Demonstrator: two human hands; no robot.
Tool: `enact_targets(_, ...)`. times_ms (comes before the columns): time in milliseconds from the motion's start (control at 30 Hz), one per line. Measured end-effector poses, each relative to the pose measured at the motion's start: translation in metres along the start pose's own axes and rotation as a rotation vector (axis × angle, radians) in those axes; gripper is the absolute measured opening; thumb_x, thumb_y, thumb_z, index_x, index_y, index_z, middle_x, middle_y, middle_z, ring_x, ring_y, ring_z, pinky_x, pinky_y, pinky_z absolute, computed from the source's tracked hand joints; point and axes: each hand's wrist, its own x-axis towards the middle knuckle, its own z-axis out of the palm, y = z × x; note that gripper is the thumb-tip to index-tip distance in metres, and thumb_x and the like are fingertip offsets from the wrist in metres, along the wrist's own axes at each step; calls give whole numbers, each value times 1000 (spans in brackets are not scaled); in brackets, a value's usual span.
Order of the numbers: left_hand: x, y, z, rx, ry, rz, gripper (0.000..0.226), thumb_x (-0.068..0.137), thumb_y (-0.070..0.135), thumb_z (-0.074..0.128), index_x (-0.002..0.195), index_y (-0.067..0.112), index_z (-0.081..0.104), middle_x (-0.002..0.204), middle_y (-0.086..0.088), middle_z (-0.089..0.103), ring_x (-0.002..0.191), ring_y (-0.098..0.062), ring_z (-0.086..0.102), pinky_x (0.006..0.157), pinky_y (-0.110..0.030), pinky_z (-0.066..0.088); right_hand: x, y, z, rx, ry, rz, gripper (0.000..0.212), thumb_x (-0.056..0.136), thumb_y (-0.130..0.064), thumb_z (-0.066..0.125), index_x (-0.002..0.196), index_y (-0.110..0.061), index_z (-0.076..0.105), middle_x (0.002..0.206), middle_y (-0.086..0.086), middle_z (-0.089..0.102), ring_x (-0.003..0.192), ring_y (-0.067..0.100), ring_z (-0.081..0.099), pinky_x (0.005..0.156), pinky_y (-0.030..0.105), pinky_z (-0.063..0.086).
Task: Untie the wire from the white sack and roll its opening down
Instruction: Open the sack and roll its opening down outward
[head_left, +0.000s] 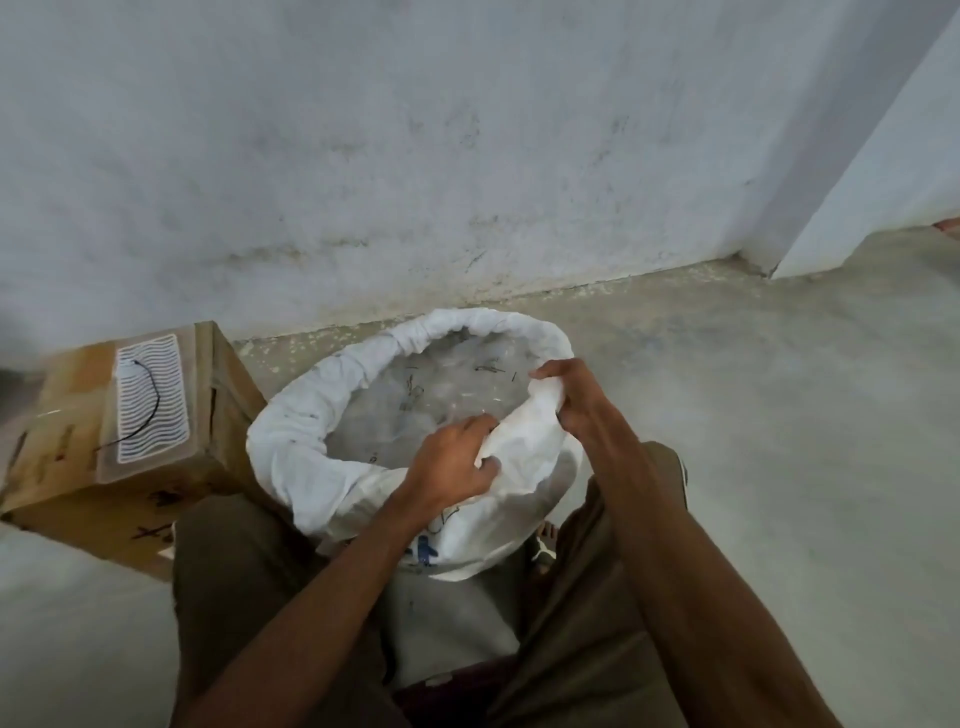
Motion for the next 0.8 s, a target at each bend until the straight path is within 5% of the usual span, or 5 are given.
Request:
enact_targets(167, 3, -5, 9, -83, 213, -10, 35, 77, 18, 73, 113, 14, 72, 103, -1, 71, 90, -23, 70, 77, -39, 59, -22, 33, 16, -401, 487, 69, 103, 60, -53, 84, 141, -10, 38, 137, 14, 44, 126, 33, 48, 106, 50, 43)
enact_targets(267, 9, 1, 7, -88, 267, 18, 33, 76, 14, 76, 109, 15, 73, 97, 0, 71, 82, -22, 68, 71, -37, 58, -38, 63, 30, -282, 613, 198, 116, 58, -60, 82, 146, -11, 24, 144, 16, 35, 132, 38, 40, 112, 53, 36)
enact_targets(400, 11, 2, -1, -111, 175, 67, 34, 78, 17, 68, 112, 21, 68, 102, 2, 71, 86, -21, 67, 73, -40, 57, -46, 69, 32, 161, 433, 170, 42, 77, -30, 69, 112, -9, 61, 100, 9, 63, 89, 28, 63, 91, 48, 56)
enact_targets(633, -16, -13, -19, -95, -68, 116, 66, 86, 47, 67, 145, 37, 39, 129, 12, 57, 109, -9, 59, 88, -35, 54, -26, 56, 24, 295, 329, 92, 22, 97, -16, 49, 81, -2, 57, 68, 10, 65, 63, 21, 64, 51, 19, 51)
enact_targets(800, -23, -10, -9, 204, 108, 150, 85, 72, 59, 75, 144, 26, 46, 120, 4, 63, 99, -17, 65, 75, -33, 57, -59, 47, 26, 610, 65, 45, 17, 71, -7, 48, 59, -3, 60, 70, 12, 54, 69, 32, 55, 85, 42, 47)
